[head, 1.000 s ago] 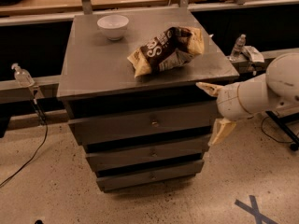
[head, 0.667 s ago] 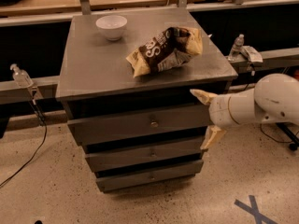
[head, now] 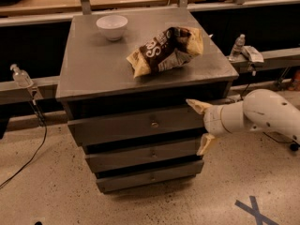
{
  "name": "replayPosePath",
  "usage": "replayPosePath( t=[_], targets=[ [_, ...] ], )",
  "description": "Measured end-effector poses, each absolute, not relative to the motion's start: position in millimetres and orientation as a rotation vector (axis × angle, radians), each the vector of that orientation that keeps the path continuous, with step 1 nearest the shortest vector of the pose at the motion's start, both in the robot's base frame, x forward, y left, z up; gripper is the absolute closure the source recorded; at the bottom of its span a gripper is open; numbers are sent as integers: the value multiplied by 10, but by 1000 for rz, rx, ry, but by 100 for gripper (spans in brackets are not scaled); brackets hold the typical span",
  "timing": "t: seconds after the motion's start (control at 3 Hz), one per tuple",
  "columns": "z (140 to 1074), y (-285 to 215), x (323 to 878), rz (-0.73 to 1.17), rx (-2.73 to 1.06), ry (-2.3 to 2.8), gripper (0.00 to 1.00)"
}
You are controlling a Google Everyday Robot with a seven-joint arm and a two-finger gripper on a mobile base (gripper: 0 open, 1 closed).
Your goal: Open top drawer
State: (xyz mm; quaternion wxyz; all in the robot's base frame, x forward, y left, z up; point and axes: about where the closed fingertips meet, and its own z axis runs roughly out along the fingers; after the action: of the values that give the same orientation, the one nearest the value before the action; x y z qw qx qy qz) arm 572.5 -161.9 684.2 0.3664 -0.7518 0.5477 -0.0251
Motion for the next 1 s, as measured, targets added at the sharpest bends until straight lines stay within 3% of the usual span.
replayPosePath(
  t=[0.33,0.67,1.0],
  targets=[
    [6686,-1614,5859,-73,-1953,1414,0],
    [6618,-1595,6079,-98,-1974,1422,18],
    [6554,-1599,6256,-113,-1996,1451,24]
  ],
)
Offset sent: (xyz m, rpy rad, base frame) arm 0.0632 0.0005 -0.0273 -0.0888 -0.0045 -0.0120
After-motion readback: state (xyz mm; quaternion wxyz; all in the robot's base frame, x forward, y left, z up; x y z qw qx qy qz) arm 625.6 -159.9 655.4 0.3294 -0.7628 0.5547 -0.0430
